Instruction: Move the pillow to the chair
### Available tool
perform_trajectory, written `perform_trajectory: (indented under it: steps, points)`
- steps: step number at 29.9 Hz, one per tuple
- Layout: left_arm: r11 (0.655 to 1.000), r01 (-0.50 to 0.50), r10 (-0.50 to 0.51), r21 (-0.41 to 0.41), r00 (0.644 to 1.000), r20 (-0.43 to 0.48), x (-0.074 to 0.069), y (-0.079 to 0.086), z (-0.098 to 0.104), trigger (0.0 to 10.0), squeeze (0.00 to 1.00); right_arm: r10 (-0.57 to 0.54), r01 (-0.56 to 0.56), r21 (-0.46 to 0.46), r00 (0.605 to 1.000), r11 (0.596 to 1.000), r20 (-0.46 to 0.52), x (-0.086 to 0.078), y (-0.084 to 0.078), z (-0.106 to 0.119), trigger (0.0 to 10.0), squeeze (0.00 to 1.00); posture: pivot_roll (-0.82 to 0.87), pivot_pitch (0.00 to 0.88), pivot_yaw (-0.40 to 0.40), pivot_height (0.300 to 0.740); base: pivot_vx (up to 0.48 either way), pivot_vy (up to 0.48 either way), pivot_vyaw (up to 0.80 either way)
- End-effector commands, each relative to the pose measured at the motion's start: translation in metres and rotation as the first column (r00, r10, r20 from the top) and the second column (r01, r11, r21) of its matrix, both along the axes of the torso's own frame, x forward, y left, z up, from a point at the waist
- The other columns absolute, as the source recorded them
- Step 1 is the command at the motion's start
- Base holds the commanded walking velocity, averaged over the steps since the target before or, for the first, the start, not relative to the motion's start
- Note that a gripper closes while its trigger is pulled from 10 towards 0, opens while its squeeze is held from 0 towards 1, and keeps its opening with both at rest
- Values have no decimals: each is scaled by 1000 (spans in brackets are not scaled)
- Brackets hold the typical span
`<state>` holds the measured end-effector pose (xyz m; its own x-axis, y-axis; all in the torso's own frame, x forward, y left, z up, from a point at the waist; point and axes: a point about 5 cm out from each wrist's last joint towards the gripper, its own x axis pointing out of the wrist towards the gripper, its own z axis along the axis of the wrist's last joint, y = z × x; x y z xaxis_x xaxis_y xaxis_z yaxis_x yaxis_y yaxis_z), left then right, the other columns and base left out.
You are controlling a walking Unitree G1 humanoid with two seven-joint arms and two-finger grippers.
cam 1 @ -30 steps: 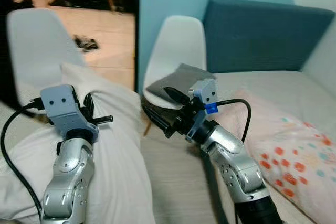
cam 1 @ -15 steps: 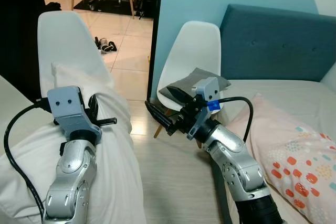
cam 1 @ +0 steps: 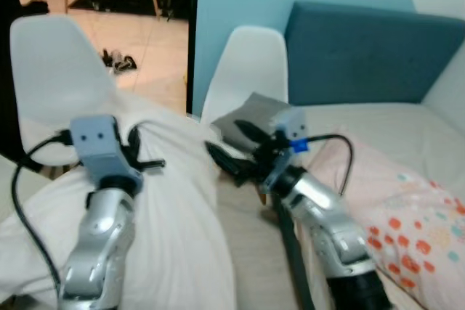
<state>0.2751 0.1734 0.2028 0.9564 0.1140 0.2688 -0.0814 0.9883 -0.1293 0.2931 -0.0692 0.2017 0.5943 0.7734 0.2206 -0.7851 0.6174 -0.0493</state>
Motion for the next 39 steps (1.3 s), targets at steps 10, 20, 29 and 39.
perform_trajectory:
  steps: [10, 20, 29, 39]
  points:
    - [1000, 24, -26, 14, 991, 130, -3, -8, 24, 10000, 0, -3, 3, -17, 1000, 1000, 13, -2, -5, -1, 10000, 0, -58, 0, -113, 740, 368, 0, 794]
    - [999, 31, -33, 19, 991, 130, -3, -8, 24, 10000, 0, -45, 46, 4, 999, 999, -16, 2, -9, -2, 10000, 0, -57, 0, -115, 740, 406, 0, 794]
    - [998, 59, -62, 25, 990, 127, -1, -10, 24, 10000, 0, -77, 77, 7, 996, 997, -45, 7, -9, -4, 10000, 0, -58, 0, -113, 740, 377, 0, 88]
    - [994, 94, -98, 47, 989, 114, 2, -12, 22, 10000, 0, -83, 83, 11, 995, 996, -57, 6, -9, -5, 10000, 0, -58, 0, -106, 740, 369, 0, 0]
